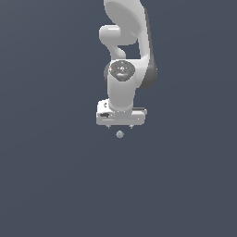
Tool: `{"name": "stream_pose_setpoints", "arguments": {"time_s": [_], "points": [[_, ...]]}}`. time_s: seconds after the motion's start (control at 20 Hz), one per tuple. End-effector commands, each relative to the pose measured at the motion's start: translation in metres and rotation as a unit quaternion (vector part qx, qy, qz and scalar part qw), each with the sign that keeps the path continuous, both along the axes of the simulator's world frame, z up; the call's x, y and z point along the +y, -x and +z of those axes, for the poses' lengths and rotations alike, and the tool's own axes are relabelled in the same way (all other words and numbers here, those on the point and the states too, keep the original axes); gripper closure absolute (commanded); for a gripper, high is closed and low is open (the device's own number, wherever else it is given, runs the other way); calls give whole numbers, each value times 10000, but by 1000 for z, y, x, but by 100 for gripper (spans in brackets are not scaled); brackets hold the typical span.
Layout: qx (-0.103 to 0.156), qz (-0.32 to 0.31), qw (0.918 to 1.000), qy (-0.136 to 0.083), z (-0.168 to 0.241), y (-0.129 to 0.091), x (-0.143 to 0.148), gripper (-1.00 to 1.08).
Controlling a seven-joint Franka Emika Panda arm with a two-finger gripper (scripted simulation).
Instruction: Pick up the object and move it to a goal position.
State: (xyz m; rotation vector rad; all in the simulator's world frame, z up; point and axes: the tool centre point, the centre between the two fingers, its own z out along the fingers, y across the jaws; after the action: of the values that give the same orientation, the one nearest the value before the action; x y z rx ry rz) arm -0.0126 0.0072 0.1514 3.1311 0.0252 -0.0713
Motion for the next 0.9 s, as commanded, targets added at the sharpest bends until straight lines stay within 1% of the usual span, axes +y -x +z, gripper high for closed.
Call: {"name": "stream_pose_setpoints", "arguments": {"time_s": [0.0,0.5,0.85], "points": [[0,0,10000,0,0,0,0,-92],[18,123,9999,-76,7,-3,2,-92],[13,184,9998,-74,4,-2,2,-92]]}}
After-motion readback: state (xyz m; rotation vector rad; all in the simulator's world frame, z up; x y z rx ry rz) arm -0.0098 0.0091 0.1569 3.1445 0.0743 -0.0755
